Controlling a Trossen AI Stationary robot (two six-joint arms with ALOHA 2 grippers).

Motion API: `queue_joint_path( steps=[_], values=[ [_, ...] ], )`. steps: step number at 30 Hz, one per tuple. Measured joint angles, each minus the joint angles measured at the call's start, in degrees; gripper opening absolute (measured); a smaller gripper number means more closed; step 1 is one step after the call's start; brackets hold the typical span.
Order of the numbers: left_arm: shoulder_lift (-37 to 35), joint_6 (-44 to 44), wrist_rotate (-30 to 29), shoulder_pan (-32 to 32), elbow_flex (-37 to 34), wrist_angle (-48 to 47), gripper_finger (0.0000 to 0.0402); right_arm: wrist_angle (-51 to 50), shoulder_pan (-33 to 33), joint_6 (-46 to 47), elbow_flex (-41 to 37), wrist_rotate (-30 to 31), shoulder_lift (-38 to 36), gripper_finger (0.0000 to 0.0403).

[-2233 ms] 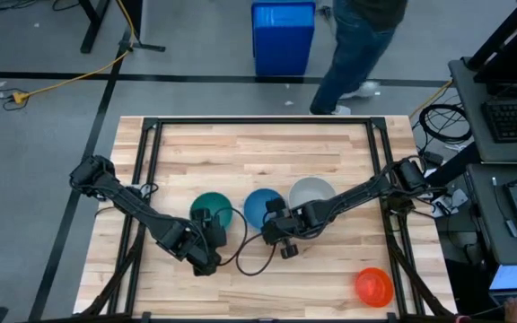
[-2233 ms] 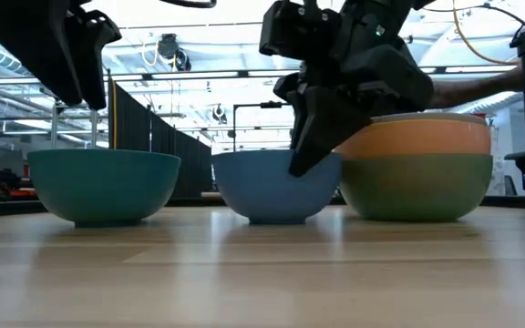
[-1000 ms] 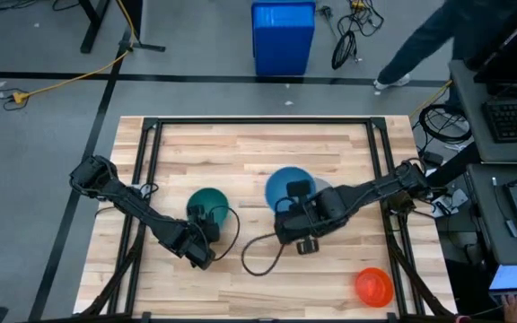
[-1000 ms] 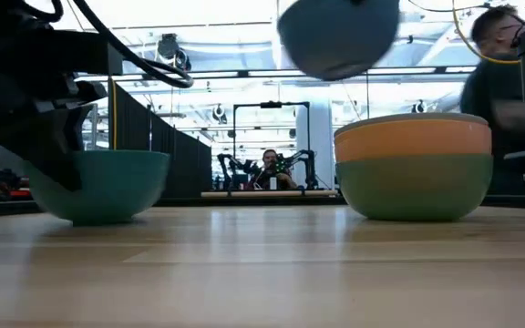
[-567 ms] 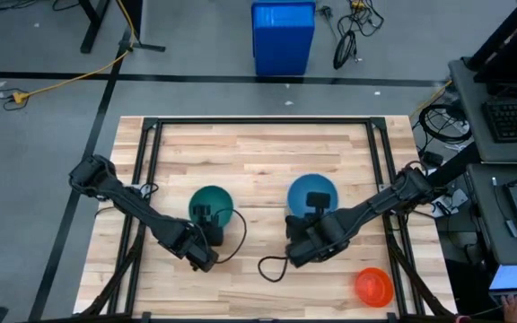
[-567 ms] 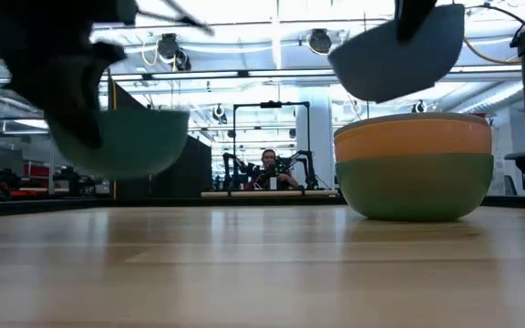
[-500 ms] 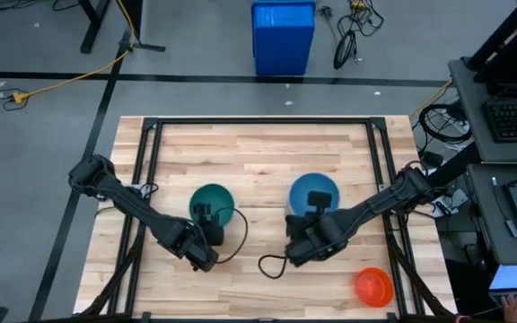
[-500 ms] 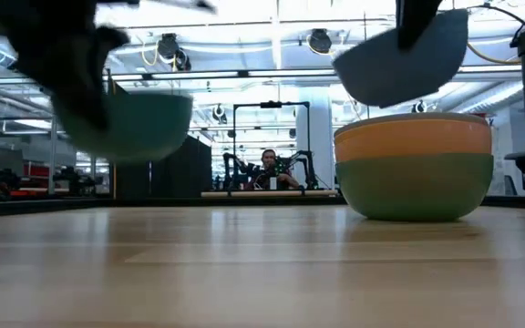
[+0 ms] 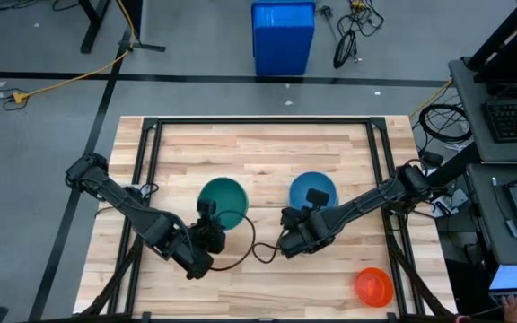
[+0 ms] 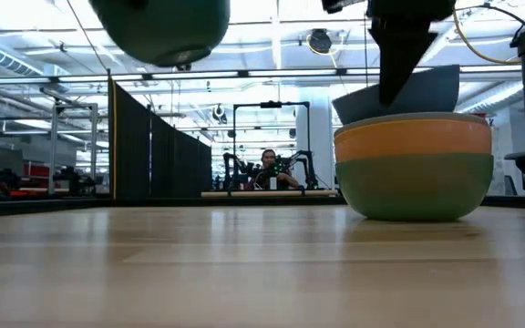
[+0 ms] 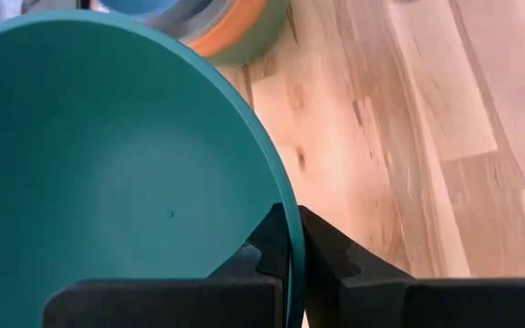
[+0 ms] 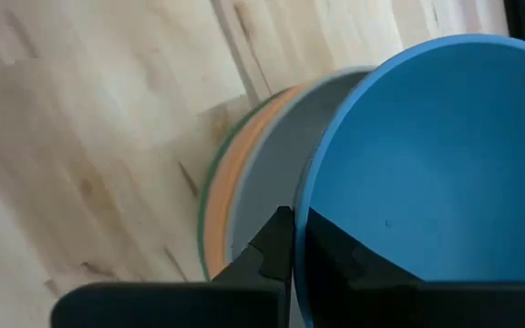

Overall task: Nest bowls inside each other
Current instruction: Stack the light blue bowl on top of the grey bowl

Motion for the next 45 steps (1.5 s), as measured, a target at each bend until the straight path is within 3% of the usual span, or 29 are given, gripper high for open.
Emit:
queue_joint_path(
  steps=[10,19,24,29,32,38,45],
  values=[
    [0.0,1.5,0.0,-0.1,0.3,-0.6,0.0000,1.9,-0.3,3.0,-1.0,-0.1,0.0,0.0021],
    [0.0,1.8,0.0,-0.1,0.3,-0.5,0.0000,1.9,-0.3,0.8,-0.8,-0.1,0.0,0.0106],
    [0.0,3.4,-0.2,-0.1,0.3,1.3,0.0000,-2.8,-0.4,-0.3,4.0,-0.2,0.0,0.0147],
    [0.0,7.5,-0.8,0.0,0.3,6.6,0.0000,-9.2,0.7,-0.3,12.6,-0.2,0.0,0.0161],
    [0.0,12.7,-0.8,0.5,0.4,10.7,0.0000,-10.6,2.6,-0.3,16.5,-2.3,-0.2,0.0160],
    [0.1,25.6,2.9,4.6,1.0,17.0,0.0000,-11.4,12.2,4.8,22.4,-13.7,-2.1,0.0148],
    [0.1,33.1,8.0,10.2,3.9,20.1,0.0000,-11.2,23.6,18.4,22.7,-13.5,-2.8,0.0135]
  ],
)
